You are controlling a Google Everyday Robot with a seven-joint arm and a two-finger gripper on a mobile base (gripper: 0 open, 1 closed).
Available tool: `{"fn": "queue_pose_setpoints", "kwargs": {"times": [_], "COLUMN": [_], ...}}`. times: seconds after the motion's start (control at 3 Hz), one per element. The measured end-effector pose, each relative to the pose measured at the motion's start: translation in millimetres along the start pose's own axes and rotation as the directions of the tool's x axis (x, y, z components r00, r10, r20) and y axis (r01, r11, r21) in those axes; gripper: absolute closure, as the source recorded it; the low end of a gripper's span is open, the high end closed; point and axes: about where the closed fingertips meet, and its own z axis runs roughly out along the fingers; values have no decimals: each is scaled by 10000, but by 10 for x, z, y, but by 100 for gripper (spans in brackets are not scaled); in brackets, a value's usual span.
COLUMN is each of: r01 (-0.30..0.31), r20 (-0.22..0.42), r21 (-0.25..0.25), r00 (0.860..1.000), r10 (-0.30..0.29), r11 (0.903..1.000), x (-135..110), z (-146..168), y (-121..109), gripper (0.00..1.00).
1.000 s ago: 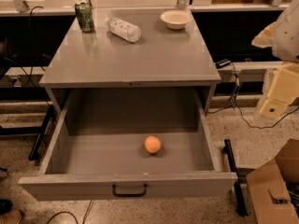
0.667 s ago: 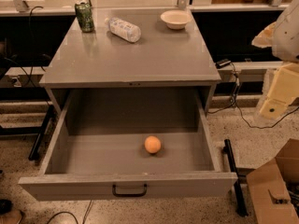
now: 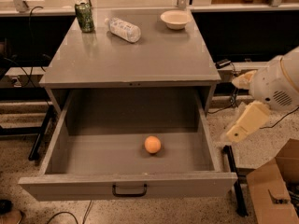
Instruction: Pick orange from top drawer and place on counter
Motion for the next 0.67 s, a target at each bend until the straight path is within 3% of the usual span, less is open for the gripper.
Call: {"fn": "queue_pose_setpoints", "kwargs": {"times": [0.33, 0.67], "r01": [-1247, -1654], "r20": [1752, 2511], "r21": [-907, -921], "r00": [9747, 9504], "r10": [1391, 1837], "r11": [9880, 9819], "x": [-29, -232], "z": [625, 653], "y": [145, 105], "gripper": [0, 0]}}
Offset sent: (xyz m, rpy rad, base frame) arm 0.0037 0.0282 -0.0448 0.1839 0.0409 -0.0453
